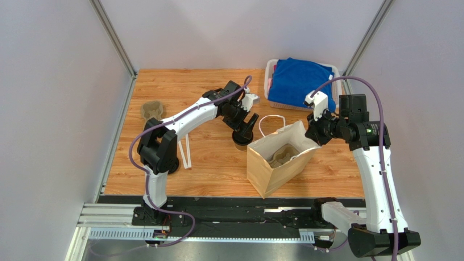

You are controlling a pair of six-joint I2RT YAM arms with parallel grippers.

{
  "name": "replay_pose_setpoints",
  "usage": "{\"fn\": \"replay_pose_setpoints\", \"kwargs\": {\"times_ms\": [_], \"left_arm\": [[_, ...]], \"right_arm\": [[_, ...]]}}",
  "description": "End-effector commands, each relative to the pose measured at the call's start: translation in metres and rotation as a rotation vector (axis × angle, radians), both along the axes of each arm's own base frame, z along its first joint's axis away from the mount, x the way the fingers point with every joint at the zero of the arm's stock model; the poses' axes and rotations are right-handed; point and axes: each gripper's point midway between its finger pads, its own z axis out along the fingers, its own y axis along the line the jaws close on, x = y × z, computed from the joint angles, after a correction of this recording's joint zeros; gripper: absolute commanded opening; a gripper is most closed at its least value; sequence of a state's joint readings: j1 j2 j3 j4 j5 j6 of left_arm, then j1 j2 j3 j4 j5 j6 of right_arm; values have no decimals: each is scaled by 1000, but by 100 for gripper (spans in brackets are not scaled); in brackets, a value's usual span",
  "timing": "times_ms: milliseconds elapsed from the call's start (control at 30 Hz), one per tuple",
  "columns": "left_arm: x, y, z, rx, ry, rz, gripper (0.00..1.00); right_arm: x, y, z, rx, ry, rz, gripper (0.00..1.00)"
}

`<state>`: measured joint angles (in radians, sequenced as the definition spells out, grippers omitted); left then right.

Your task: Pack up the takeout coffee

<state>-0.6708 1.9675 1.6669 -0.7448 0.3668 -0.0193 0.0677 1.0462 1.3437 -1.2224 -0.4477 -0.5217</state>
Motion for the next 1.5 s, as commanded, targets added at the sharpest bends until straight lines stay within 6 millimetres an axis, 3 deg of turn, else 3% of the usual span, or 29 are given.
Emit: {"fn": "replay_pose_setpoints", "kwargs": {"times_ms": [0, 500, 967, 1133, 1467], "left_arm": [[0, 6, 4, 20, -23, -2, 99], [-2, 12, -1, 47, -24, -23, 94], [-9, 16, -5, 63, -8, -36, 97], [-8, 16, -2, 60, -18, -37, 90], [-14, 28, 35, 29, -95, -80, 67]], "right_arm": [[-7, -5, -5, -23, 44, -5, 0], [-5, -5, -4, -24, 46, -9, 0], [-4, -4, -4, -18, 48, -9, 0], [-3, -4, -3, -12, 48, -15, 0], [-8, 5, 3, 54, 25, -23, 0]]}}
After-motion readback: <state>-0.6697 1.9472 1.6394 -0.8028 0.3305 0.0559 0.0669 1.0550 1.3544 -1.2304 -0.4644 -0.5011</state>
